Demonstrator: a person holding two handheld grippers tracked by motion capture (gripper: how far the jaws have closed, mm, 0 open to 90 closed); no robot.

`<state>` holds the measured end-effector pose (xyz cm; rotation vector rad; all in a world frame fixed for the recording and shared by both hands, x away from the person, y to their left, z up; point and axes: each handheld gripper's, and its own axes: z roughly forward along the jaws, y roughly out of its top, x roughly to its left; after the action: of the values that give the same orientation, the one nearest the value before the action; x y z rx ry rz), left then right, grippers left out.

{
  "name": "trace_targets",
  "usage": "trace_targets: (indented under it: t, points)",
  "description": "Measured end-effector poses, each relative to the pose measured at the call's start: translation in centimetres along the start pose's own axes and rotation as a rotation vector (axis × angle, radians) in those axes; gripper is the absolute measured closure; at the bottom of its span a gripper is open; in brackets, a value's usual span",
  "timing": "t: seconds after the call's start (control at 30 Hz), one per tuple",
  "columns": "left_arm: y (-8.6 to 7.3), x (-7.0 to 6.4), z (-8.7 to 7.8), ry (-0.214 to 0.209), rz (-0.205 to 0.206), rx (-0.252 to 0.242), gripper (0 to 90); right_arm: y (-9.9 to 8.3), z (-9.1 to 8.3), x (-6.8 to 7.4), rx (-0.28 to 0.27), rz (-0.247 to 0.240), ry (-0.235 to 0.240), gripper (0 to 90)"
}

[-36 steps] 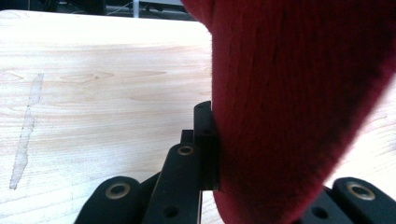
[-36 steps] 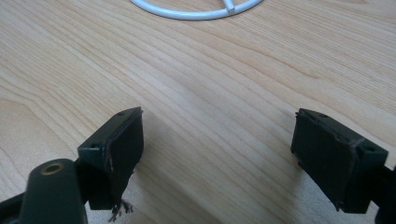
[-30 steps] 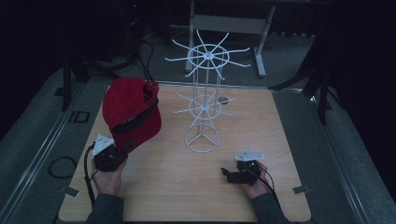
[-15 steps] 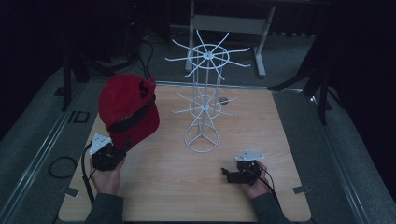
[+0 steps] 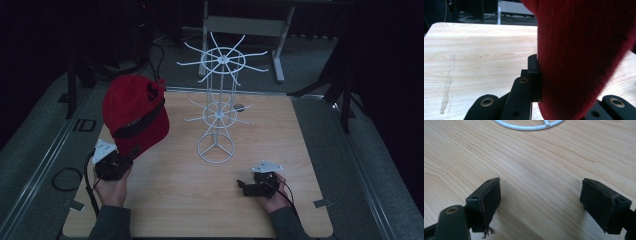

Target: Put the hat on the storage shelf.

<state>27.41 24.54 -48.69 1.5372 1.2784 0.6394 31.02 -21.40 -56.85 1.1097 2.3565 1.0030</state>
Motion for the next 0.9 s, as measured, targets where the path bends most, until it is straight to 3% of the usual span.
trace_targets:
  t: [0.9]
  points:
    - [2.4,-0.5,-0.7,0.003,0.001,-0.040,86.1,0.0,0.0,0.0,0.000,-0.001,0.000,16.9]
